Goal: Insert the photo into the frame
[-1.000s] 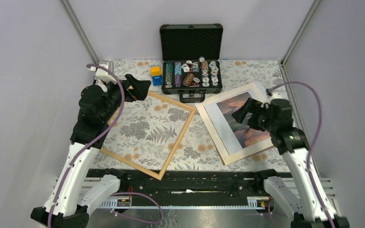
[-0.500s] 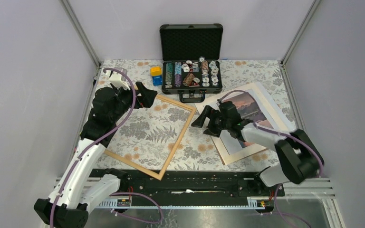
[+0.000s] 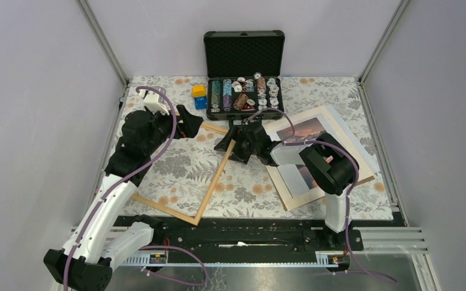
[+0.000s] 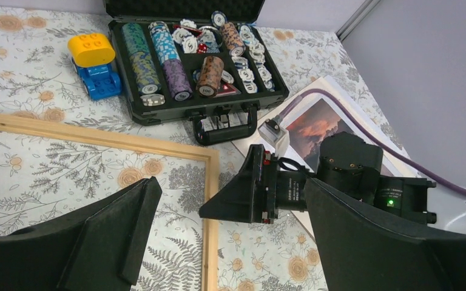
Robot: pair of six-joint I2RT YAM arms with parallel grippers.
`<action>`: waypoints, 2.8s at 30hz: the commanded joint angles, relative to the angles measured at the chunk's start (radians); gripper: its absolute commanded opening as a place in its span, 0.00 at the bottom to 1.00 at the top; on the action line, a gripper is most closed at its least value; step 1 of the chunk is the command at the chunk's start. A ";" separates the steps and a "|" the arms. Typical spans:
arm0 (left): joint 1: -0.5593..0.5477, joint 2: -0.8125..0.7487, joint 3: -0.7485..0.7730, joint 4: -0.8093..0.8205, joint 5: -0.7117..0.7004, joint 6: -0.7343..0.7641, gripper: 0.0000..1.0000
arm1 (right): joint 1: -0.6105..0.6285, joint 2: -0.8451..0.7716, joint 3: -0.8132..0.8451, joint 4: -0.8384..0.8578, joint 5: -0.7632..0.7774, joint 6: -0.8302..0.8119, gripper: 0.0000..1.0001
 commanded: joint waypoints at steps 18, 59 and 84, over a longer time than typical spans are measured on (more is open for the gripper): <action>-0.455 0.495 0.061 0.199 -0.001 -0.351 0.99 | -0.443 -0.972 -0.298 -1.017 0.466 -0.472 1.00; -0.599 1.306 0.445 0.279 0.257 -0.557 0.99 | -1.577 -0.847 -0.658 -0.642 -0.369 -0.475 0.94; -0.593 1.332 0.390 0.378 0.289 -0.594 0.99 | -1.511 -1.137 -0.633 -0.799 -0.540 -0.434 0.91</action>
